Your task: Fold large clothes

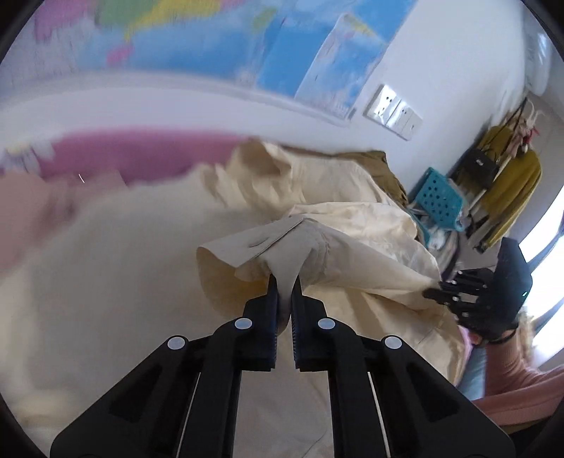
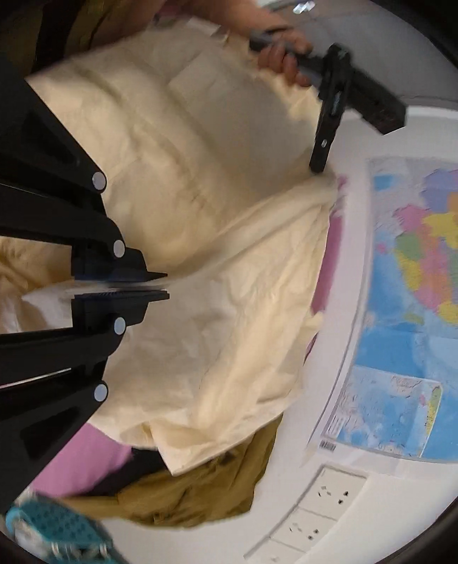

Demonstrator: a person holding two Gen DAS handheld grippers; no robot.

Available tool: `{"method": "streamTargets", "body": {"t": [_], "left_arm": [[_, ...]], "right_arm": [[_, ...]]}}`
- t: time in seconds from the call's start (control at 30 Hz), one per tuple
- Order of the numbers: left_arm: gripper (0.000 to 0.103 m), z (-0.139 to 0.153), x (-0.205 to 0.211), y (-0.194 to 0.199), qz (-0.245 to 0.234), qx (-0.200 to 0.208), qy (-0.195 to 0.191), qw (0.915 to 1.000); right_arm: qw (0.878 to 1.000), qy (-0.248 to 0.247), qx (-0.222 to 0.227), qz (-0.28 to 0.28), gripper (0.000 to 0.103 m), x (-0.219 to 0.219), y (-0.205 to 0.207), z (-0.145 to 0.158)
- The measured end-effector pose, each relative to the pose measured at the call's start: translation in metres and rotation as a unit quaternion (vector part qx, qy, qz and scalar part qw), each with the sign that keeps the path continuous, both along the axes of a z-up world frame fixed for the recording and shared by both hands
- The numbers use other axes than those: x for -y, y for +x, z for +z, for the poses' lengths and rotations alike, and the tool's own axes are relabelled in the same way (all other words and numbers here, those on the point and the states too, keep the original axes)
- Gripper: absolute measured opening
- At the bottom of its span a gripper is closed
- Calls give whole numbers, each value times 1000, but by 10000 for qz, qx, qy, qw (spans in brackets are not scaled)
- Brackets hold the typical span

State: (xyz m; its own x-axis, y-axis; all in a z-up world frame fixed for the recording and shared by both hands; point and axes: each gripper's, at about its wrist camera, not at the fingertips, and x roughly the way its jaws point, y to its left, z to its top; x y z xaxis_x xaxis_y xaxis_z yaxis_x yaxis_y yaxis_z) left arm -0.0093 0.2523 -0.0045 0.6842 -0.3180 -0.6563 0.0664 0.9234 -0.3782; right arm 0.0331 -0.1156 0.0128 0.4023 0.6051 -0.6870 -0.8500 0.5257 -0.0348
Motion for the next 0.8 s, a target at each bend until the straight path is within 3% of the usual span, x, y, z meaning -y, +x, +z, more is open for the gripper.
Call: {"method": "streamTargets", "body": {"t": [0.07,0.17,0.23,0.27,0.3,0.37,0.4,0.47,0.57,0.67,0.8], "left_arm": [[7,-9,4,-3,29,-251,138,9996],[16,-48,9,3,236,-1030,693,9920],[37,-62,9,3,320,-1290,805,9879],[40,-60,6,-1,478,-1283,879,9867],[42,-53,7,-1,520,-1160,879,9880],[46,-30,4,-13,541,-712,847,9924],[54,-19,3,-16,558,-513,837,9936],[61,1,7,-21,462,-97,801,9957],[62,10,31,-6,97,122,841,9963],[62,-10,54,21,-384,-188,864,9953],[58,-59,63,52,-441,-1075,1070,9874]], "right_arm": [[9992,-192,-322,142,5,-8,2,-18],[9946,-642,-780,221,22,-16,8,-47],[9945,-571,-830,285,31,-11,9,-43],[9955,-370,-808,315,43,-3,11,-31],[9961,-136,-800,349,48,4,13,-21],[9955,442,-803,255,48,23,25,3],[9950,638,-771,64,48,30,34,12],[9943,724,-645,-450,47,33,57,19],[9923,615,-582,-908,47,24,91,12],[9923,353,-573,-1037,45,-2,107,-6],[9928,-171,-392,-1116,44,-42,127,-31]]}}
